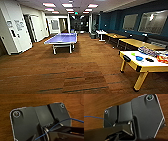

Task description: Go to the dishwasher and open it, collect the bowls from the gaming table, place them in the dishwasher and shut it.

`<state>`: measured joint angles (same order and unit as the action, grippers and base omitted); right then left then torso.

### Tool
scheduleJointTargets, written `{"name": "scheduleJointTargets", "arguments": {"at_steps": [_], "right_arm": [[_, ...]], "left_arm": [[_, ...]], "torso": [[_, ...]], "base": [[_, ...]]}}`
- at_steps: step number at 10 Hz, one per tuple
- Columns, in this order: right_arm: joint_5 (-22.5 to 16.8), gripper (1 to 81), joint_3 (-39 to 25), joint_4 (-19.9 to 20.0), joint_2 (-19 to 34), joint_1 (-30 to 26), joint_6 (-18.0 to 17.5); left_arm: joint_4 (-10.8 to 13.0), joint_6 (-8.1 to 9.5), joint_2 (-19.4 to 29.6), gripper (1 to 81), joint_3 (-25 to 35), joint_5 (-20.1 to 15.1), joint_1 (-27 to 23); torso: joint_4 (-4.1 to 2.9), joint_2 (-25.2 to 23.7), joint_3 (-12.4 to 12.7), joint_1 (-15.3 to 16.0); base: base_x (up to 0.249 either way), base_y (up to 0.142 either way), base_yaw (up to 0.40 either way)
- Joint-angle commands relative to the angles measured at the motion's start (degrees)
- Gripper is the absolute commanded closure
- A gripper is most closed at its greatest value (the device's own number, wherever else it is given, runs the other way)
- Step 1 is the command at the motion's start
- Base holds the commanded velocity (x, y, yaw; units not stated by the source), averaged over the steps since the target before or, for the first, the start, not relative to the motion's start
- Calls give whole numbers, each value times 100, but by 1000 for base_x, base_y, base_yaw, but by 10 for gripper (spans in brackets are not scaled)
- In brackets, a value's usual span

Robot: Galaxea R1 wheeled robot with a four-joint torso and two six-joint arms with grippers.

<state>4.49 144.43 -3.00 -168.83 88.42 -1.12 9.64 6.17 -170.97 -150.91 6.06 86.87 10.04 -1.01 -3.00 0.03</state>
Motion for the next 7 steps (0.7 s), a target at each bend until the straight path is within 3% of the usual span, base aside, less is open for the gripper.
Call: {"name": "scheduleJointTargets", "arguments": {"at_steps": [1, 7], "right_arm": [[-290, 10, -39, -17, -4, -267, 7], [-290, 10, -39, -34, -31, -241, 6]], "left_arm": [[55, -19, 36, 10, 8, -254, -262], [64, -28, 1, 10, 8, -246, -262]], "torso": [[0, 0, 0, 0], [0, 0, 0, 2]], "base": [[224, 0, 0], [224, 0, 0]]}}
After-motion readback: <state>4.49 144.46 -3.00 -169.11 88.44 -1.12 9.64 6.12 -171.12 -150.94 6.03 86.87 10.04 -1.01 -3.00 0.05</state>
